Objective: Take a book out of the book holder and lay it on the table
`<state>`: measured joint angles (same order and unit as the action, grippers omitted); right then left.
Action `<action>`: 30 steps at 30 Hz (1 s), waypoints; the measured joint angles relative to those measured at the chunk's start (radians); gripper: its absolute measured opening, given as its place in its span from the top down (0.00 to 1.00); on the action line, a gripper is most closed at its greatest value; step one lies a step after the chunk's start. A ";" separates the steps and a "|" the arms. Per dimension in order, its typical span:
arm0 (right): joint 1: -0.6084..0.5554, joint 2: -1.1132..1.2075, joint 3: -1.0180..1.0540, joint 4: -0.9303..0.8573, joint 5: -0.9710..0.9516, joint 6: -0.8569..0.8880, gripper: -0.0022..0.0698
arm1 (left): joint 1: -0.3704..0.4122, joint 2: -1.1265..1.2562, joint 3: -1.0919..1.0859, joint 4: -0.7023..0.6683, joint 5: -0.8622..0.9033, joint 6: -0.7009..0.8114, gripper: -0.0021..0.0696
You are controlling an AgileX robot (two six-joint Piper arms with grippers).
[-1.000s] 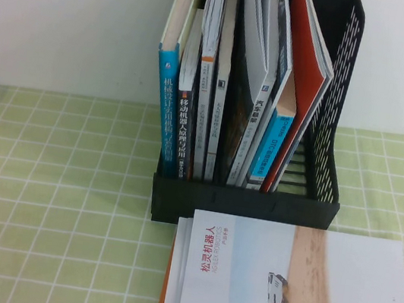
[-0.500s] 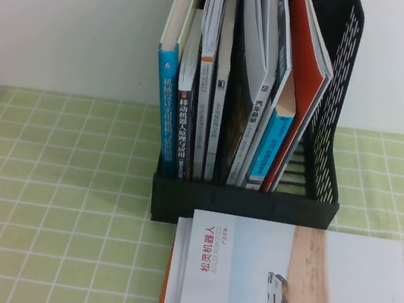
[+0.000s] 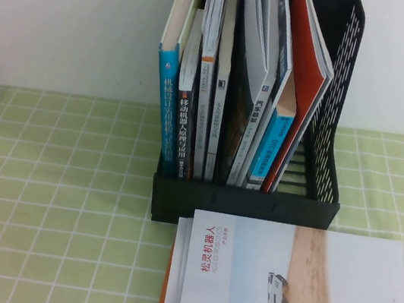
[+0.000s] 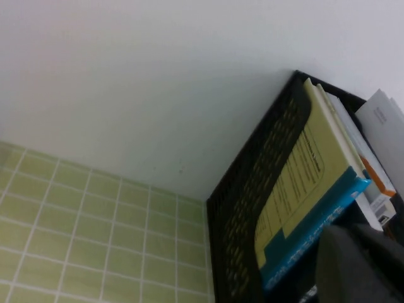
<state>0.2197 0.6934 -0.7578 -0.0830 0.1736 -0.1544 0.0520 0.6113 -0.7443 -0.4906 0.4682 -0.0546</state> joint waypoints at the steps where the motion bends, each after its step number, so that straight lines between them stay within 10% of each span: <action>1: 0.027 0.015 0.002 0.007 0.015 0.000 0.97 | 0.000 0.007 0.000 -0.014 -0.009 0.039 0.97; 12: 0.376 0.311 0.009 0.665 0.133 -0.360 0.97 | 0.000 0.313 -0.123 -0.458 0.157 0.900 0.97; 20: 0.657 0.616 -0.058 1.173 -0.051 -0.860 0.86 | 0.000 0.584 -0.314 -0.523 0.227 1.028 0.97; 30: 0.705 0.871 -0.284 1.343 -0.307 -0.913 0.74 | -0.153 0.754 -0.428 -0.552 0.190 1.236 0.97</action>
<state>0.9243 1.5640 -1.0413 1.2600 -0.1331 -1.0673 -0.1007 1.3657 -1.1727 -1.0422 0.6586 1.1809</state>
